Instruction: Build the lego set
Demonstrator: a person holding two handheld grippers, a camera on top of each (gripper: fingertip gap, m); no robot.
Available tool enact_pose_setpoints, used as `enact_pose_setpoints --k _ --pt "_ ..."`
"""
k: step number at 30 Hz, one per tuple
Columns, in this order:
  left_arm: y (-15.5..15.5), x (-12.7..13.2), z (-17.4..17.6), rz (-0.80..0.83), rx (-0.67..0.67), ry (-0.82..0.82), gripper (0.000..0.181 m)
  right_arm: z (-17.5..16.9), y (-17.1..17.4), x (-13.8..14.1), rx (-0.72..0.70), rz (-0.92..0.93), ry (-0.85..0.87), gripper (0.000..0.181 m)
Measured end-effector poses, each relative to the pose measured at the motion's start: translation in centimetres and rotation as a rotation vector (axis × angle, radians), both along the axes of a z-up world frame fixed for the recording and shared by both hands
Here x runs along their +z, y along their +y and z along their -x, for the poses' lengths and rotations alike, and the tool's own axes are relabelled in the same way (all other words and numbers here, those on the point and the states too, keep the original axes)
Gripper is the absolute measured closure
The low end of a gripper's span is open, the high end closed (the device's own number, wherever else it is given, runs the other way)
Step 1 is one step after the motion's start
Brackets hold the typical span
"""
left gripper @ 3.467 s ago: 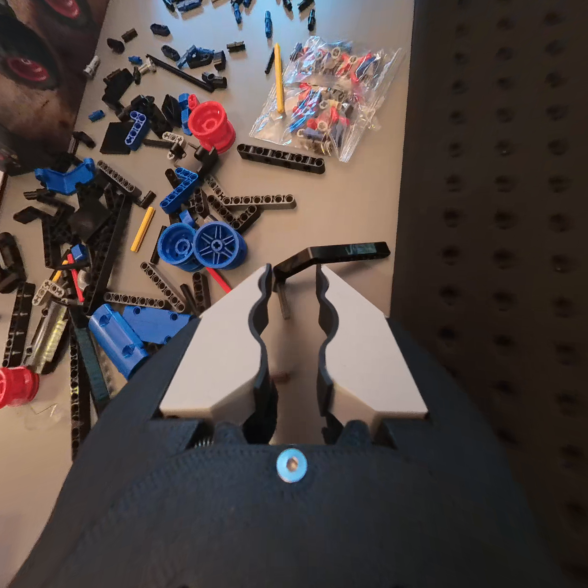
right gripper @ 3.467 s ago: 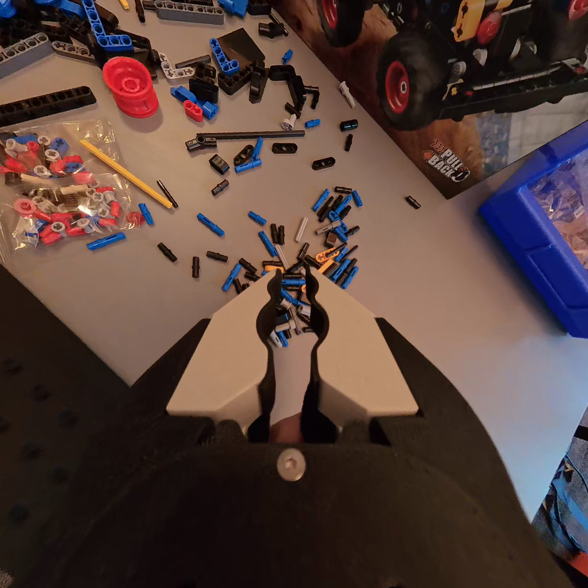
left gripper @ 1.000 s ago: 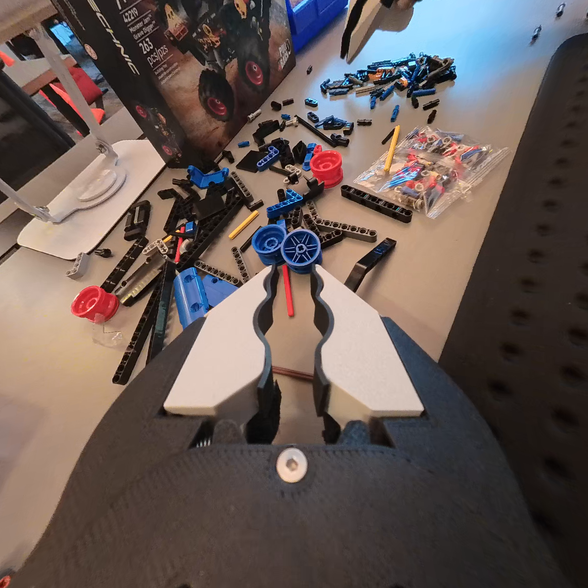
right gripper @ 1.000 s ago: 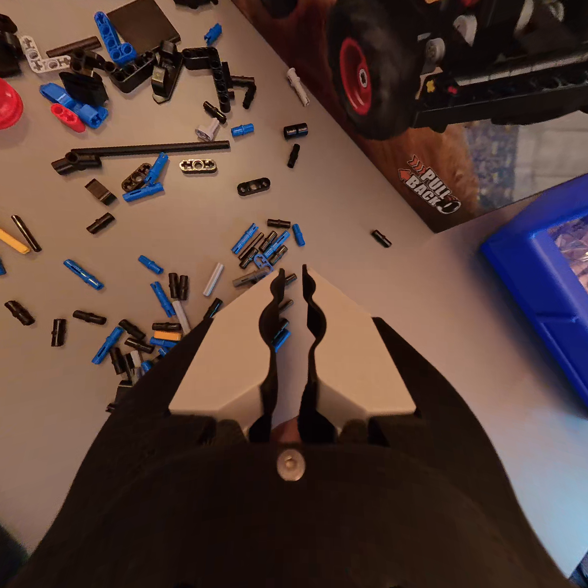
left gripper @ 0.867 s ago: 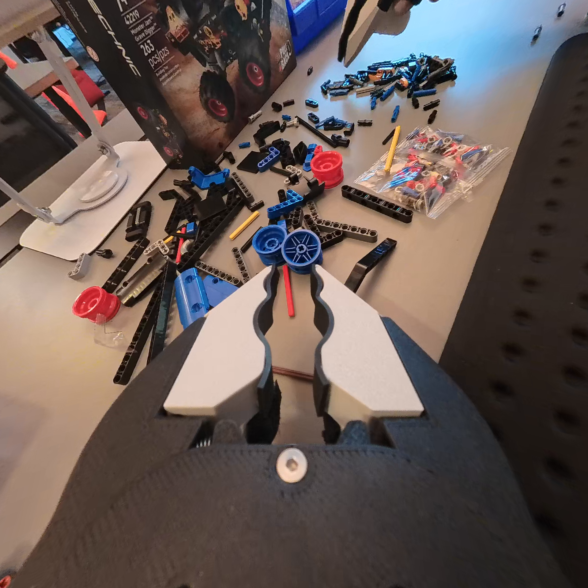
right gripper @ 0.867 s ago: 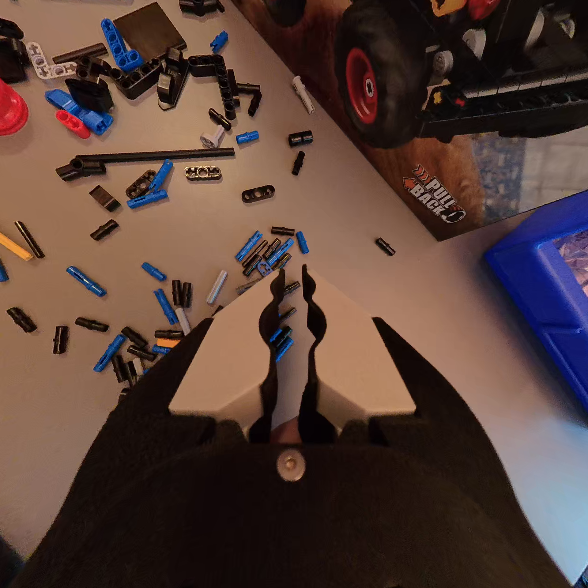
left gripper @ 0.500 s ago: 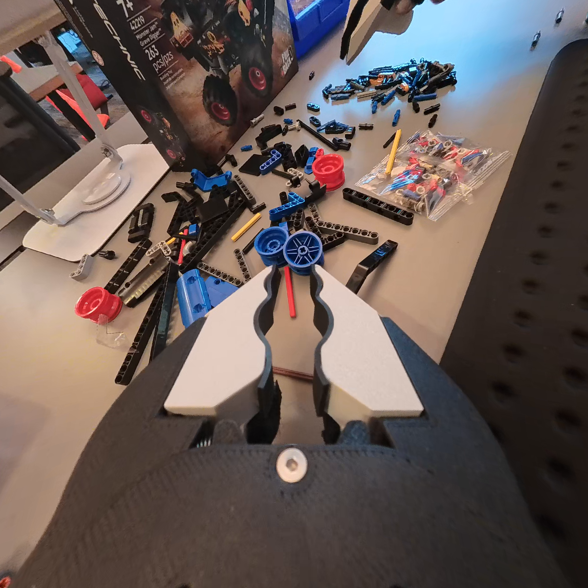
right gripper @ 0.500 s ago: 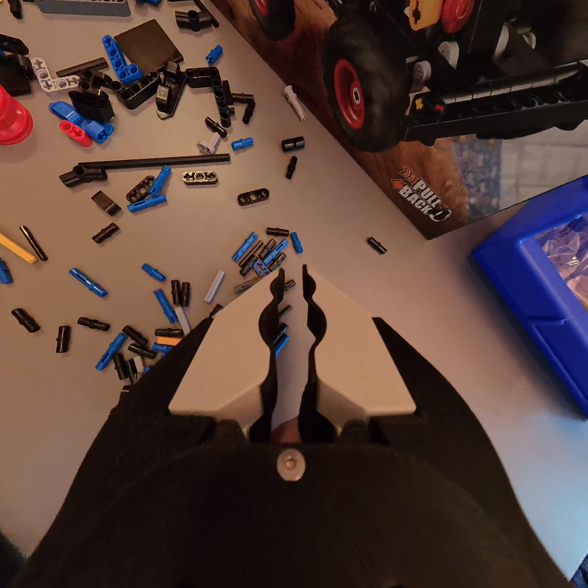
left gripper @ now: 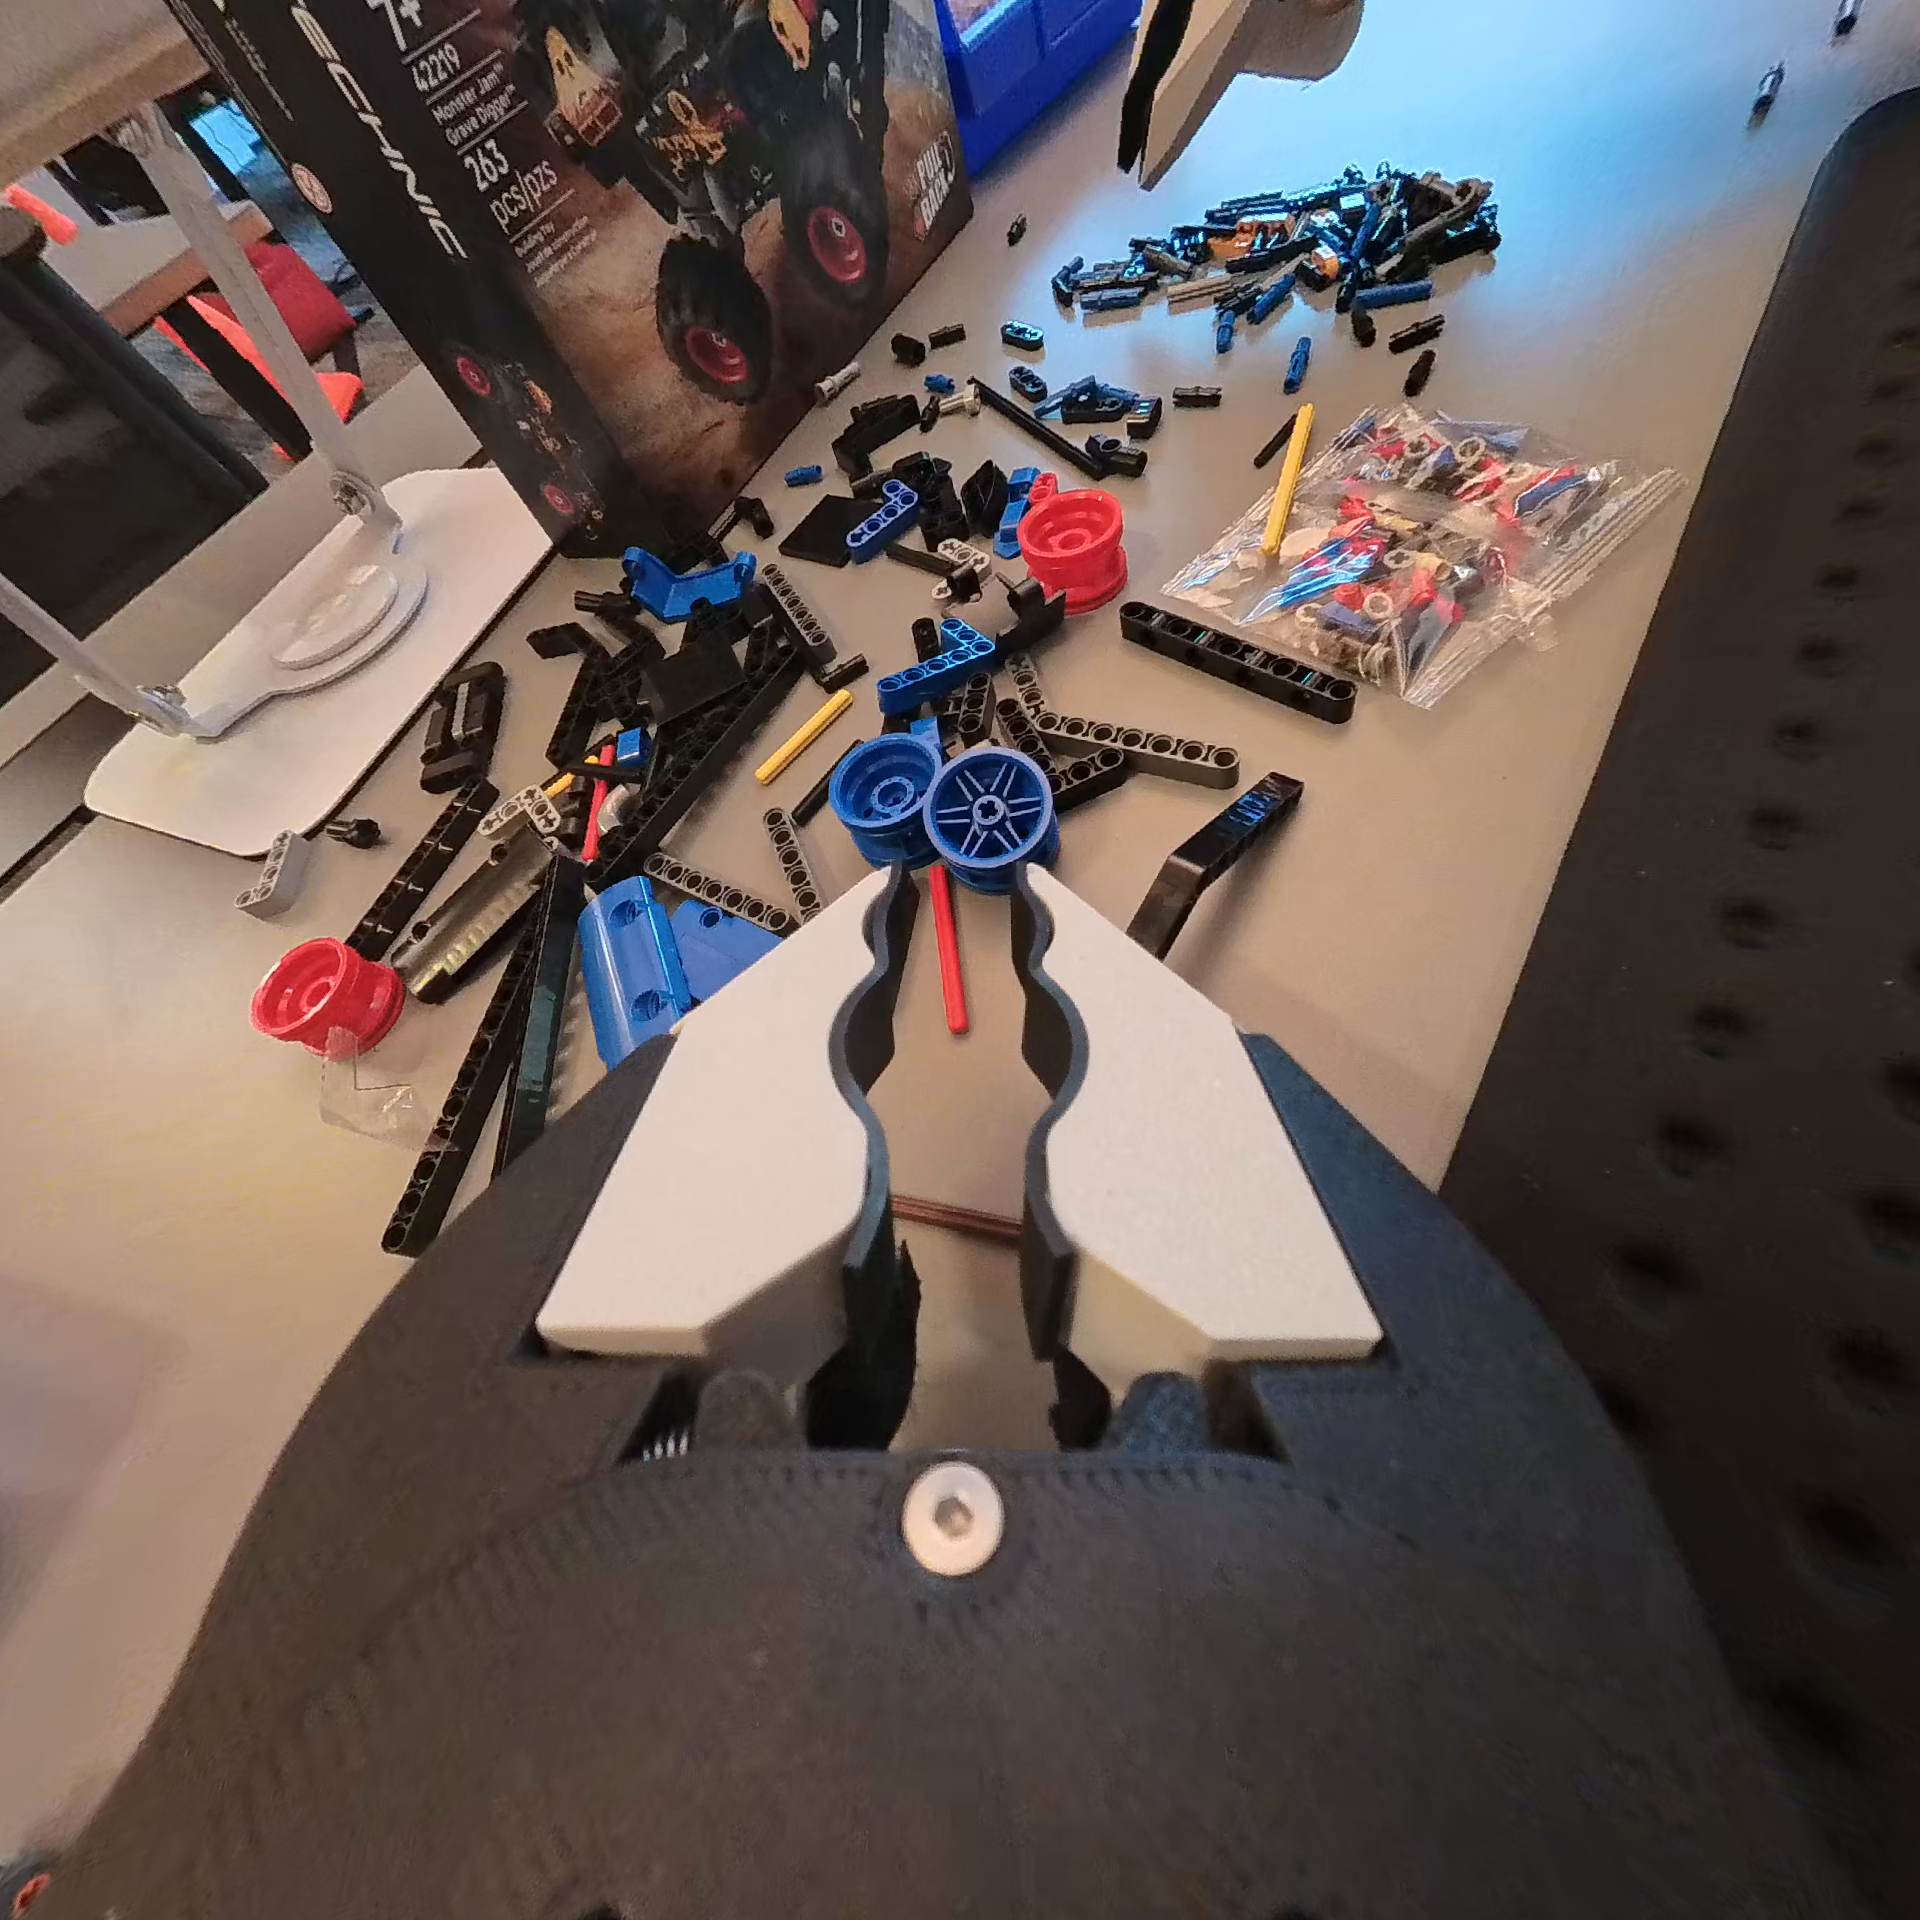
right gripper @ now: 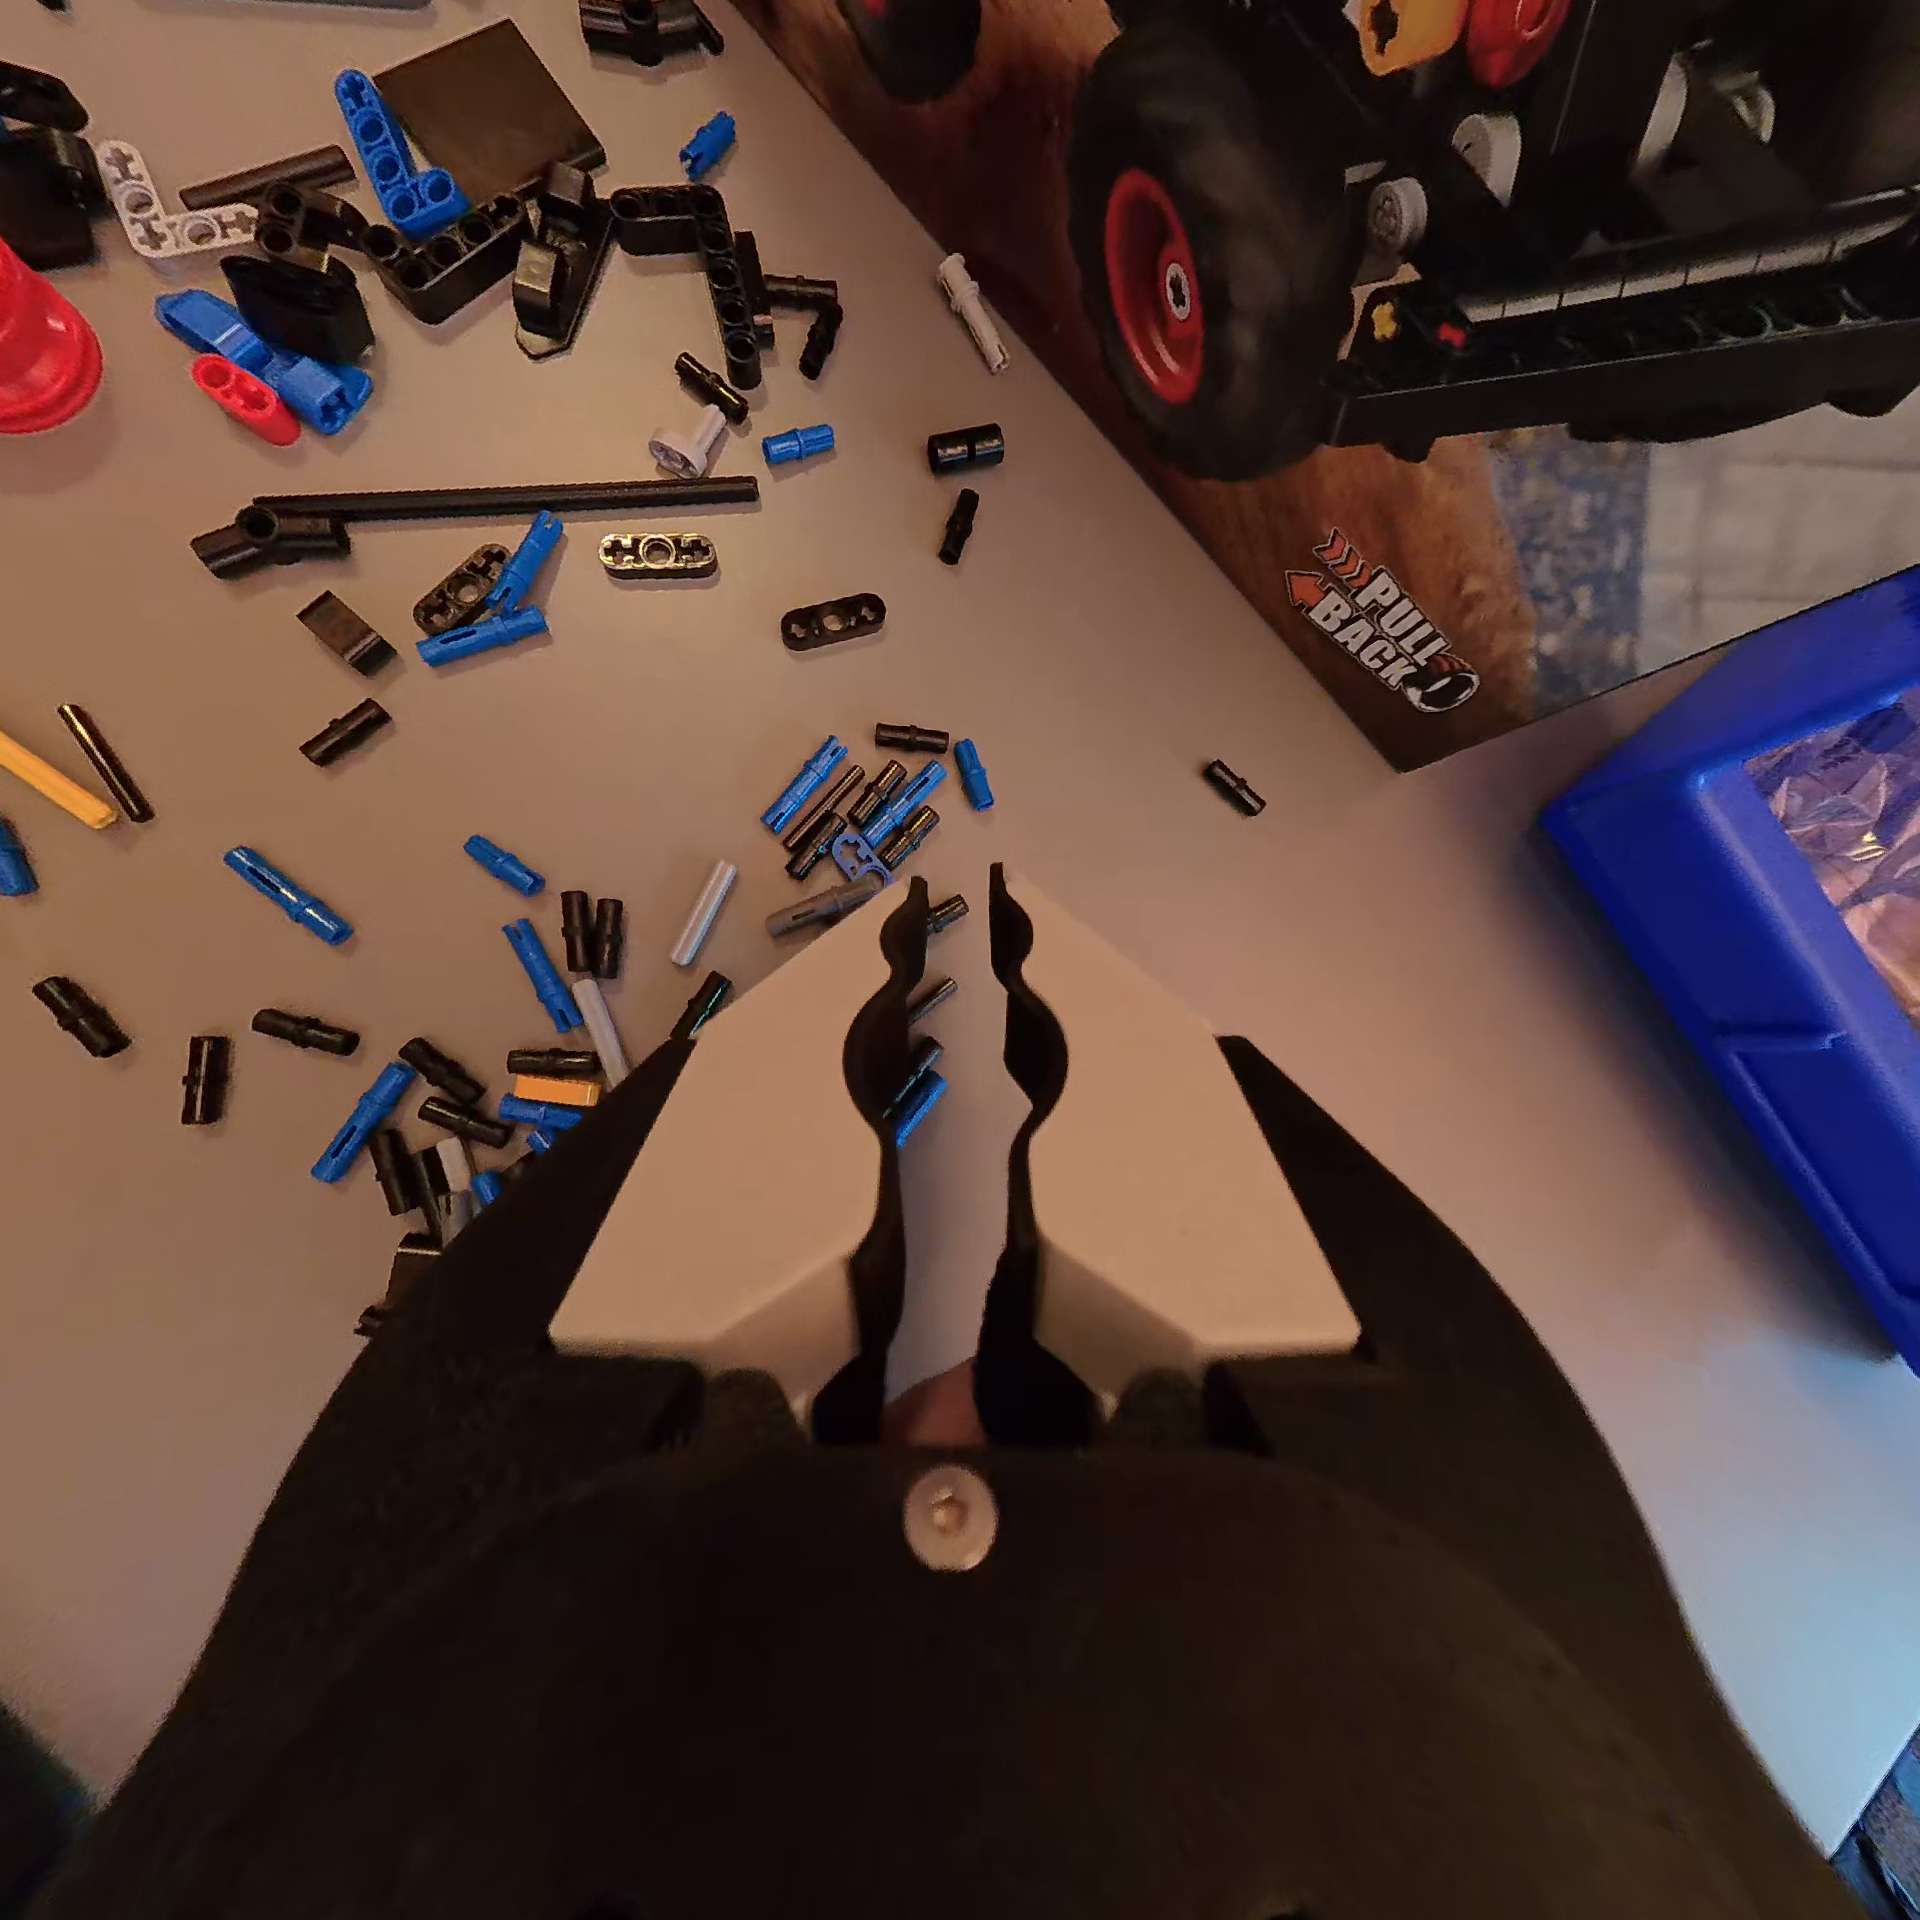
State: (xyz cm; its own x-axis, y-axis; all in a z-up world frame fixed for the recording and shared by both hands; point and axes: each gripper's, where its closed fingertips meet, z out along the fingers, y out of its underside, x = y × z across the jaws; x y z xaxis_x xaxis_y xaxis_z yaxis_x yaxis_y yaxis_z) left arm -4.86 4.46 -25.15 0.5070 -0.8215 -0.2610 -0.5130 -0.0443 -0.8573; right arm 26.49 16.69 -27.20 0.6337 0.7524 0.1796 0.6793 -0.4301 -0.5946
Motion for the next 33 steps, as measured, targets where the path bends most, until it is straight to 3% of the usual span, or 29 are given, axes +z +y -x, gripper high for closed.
enact_pose_setpoints --k 18,33 --pt "0.1 -0.2 0.2 -0.002 0.010 0.014 0.165 -2.0 -0.1 1.1 -0.028 -0.015 0.002 0.170" --pt "0.2 -0.5 0.2 0.000 0.013 0.031 0.165 -3.5 -4.8 -0.5 0.029 0.105 -0.032 0.172"
